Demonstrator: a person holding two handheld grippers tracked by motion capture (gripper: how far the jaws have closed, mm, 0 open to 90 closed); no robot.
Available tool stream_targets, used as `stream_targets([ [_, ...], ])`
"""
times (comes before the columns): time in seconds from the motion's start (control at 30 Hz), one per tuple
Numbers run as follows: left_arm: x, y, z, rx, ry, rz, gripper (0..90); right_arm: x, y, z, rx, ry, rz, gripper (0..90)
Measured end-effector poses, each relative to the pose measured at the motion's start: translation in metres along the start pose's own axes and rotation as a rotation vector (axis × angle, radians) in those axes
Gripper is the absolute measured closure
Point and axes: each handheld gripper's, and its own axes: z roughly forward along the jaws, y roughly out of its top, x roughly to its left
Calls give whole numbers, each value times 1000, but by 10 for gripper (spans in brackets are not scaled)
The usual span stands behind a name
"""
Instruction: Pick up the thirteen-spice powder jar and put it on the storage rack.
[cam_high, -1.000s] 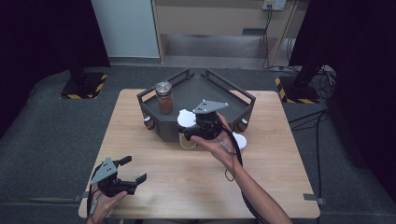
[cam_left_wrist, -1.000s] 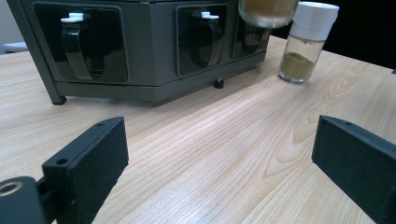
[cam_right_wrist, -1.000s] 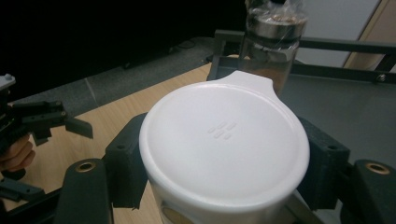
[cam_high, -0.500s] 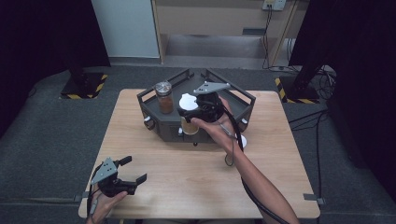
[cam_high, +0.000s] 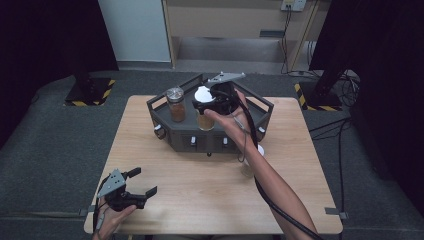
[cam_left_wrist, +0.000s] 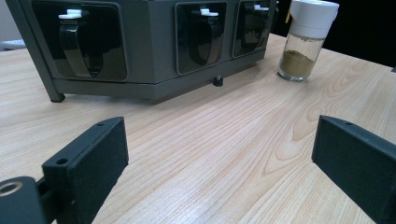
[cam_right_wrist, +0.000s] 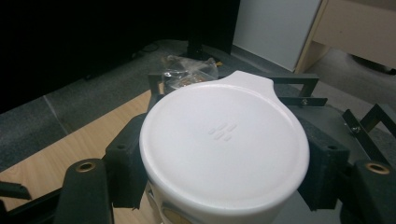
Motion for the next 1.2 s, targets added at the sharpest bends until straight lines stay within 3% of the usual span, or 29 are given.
stream_targets([
  [0.33,0,0,1,4,0,-2,26,-7,8,14,4,-61,33,308],
  [0.7,0,0,1,1,1,-7,26,-12,0,32,11,-129,78,308],
  [1.2,1,0,1,2,0,-7,26,-17,-8,46,27,-153,101,308],
])
